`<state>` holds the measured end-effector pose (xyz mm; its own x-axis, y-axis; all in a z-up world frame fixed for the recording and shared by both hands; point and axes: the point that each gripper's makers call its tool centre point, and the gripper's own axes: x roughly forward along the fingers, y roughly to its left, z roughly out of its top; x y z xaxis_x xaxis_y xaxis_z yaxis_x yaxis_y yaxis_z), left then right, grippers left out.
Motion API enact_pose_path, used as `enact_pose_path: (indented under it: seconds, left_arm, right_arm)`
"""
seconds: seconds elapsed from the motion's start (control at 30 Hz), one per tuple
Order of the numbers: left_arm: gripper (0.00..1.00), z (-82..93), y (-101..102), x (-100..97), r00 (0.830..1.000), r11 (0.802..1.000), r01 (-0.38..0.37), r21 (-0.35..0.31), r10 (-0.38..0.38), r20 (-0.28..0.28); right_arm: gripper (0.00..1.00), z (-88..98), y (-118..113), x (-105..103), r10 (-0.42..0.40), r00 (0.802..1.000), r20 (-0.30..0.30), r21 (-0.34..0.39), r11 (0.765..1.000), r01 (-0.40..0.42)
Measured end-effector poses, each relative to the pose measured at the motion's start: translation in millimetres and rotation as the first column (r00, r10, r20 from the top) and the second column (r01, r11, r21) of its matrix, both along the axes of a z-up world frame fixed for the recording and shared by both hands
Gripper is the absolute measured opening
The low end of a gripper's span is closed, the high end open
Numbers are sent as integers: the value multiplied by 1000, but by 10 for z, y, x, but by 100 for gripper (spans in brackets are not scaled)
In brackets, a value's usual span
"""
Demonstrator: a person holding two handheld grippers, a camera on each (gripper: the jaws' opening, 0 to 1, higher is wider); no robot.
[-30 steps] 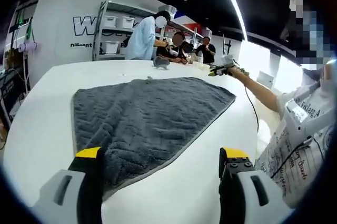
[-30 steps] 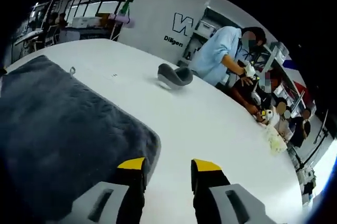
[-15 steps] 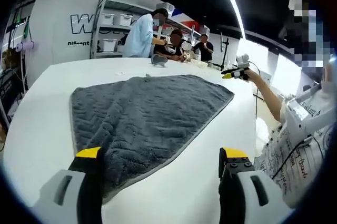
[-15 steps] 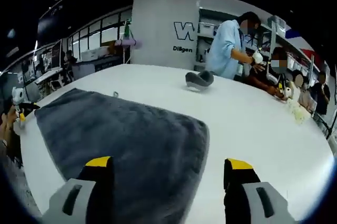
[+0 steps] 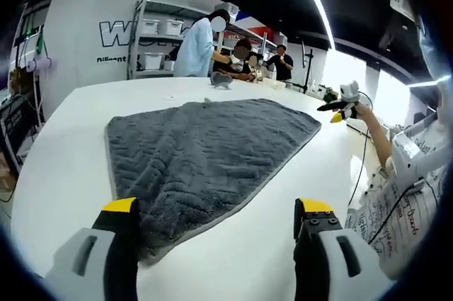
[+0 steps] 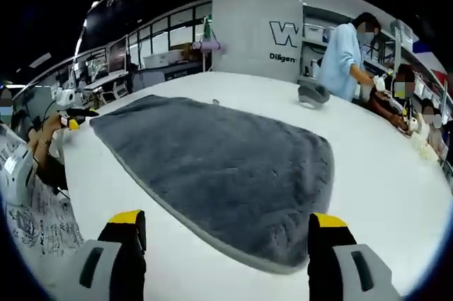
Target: Fold the towel on the table until its edges align and the towel forms a compact rectangular stack.
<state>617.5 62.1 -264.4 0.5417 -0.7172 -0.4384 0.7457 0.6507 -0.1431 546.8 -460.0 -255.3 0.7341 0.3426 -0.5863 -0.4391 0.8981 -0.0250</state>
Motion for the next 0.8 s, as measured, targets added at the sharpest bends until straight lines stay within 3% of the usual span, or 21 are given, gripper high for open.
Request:
enact_pose_path:
  seconds: [0.2,0.3,0.57,0.8]
  left_arm:
    - [93,-38,99,3,999,999,-33,-2,33,-9]
    - [91,-26,139,11,999,999,-44,-9,44,-9]
    - [88,-63,237,37,998,998,-58,36,58,1]
    - [84,-51,336,80,999,998,-47,38,47,-9]
  right_arm:
    - [97,-91,-73,-83,-48,999,-10,70,996,48]
    - [98,-113,-131,-92,-65,998,-13,65,996,65]
    - [90,-144,-102,-146,-1,1000,-25,29,1000,2]
    - [89,-183,-119,-152,21,998,-54,28,999,-20]
